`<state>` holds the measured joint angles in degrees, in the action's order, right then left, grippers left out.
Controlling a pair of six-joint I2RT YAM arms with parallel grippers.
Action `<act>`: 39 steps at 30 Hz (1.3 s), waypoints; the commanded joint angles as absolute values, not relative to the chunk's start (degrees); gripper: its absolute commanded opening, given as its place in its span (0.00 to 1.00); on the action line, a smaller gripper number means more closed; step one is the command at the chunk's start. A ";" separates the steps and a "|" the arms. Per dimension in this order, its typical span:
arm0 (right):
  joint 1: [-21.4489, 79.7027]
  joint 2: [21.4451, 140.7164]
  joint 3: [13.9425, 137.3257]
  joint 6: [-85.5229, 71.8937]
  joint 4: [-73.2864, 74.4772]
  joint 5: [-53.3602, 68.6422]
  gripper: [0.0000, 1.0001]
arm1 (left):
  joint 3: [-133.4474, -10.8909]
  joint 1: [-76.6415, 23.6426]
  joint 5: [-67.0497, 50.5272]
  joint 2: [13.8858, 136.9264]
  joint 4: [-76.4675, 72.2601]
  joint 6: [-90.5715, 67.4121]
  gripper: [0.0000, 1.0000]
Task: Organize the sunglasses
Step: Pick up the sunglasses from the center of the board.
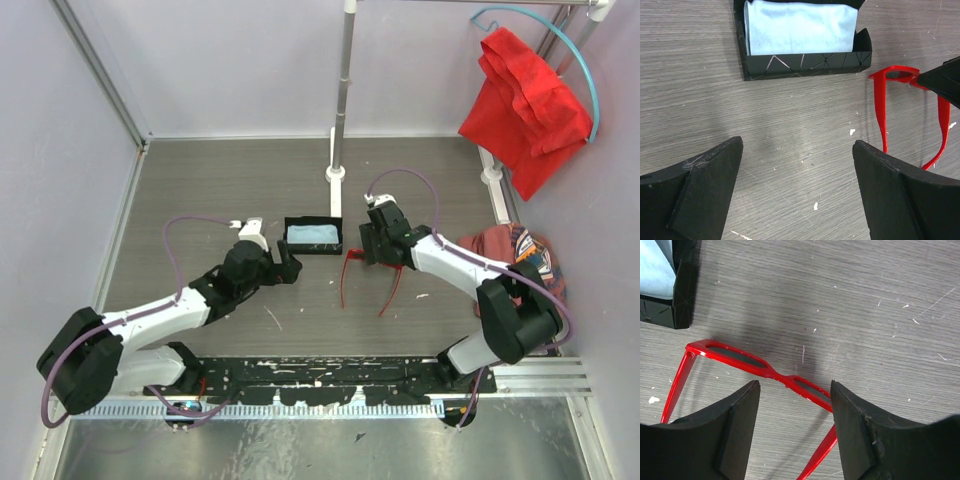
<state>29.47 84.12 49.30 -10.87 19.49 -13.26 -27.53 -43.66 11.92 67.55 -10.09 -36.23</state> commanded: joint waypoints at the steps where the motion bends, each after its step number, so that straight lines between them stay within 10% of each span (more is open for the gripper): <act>1: 29.09 85.42 50.37 -10.23 18.64 -10.52 0.63 | -26.37 -43.84 13.18 66.57 -10.46 -35.60 0.98; 39: 31.02 82.88 46.77 -15.01 16.51 -8.02 0.35 | -25.84 -43.85 13.89 66.36 -10.37 -35.68 0.98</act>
